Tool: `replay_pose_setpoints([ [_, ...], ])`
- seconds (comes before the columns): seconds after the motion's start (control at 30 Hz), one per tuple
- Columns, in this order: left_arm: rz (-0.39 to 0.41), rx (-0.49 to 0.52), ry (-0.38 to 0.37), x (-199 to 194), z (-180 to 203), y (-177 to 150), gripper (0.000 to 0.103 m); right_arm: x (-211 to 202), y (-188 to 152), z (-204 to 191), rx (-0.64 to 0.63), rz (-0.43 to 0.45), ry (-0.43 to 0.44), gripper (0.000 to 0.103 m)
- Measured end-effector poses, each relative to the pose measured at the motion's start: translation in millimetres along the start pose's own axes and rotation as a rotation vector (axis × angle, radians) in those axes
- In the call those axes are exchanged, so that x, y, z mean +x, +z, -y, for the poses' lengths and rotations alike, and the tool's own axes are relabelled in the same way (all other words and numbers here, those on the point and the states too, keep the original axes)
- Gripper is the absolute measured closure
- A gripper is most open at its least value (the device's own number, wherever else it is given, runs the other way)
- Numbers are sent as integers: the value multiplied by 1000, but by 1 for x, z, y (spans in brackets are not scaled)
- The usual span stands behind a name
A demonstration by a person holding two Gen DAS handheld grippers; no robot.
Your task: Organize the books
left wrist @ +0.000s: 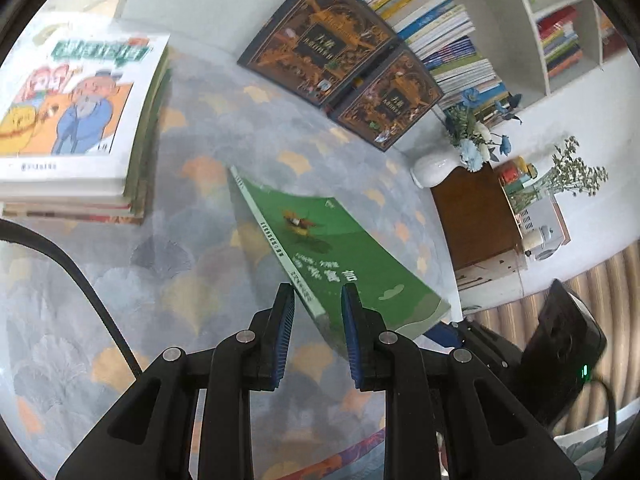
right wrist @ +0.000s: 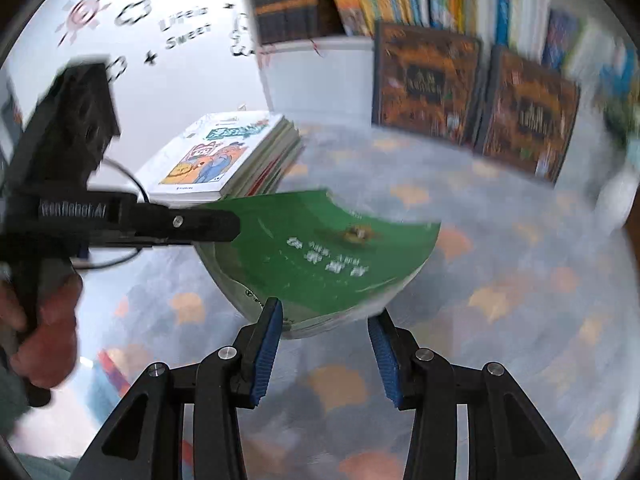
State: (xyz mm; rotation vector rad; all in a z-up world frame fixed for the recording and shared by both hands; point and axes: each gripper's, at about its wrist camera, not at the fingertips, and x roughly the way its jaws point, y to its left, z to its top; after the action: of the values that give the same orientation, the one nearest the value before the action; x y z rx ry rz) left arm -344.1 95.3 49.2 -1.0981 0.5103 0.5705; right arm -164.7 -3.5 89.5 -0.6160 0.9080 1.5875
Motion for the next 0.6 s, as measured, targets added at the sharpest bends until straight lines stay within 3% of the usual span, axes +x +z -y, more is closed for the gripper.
replay_pose_setpoints([
  [0.1,-42,-69,-39,11,-24,-3,83,19,-9,30,199,-91,121,54],
  [0.17,-90,-81,-10,23,-36,-8,83,36,-19,47,291,-176,169,53],
  [0.27,-156,-98,27,38,-52,-15,77,59,-42,64,343,-309,148,53],
  [0.4,-186,-111,65,51,-63,-19,75,63,-52,83,404,-328,132,53],
  [0.53,-177,-110,125,60,-62,-19,72,67,-35,90,421,-238,118,53],
  [0.6,-184,-94,168,63,-60,-19,72,80,-25,83,365,-218,56,58],
])
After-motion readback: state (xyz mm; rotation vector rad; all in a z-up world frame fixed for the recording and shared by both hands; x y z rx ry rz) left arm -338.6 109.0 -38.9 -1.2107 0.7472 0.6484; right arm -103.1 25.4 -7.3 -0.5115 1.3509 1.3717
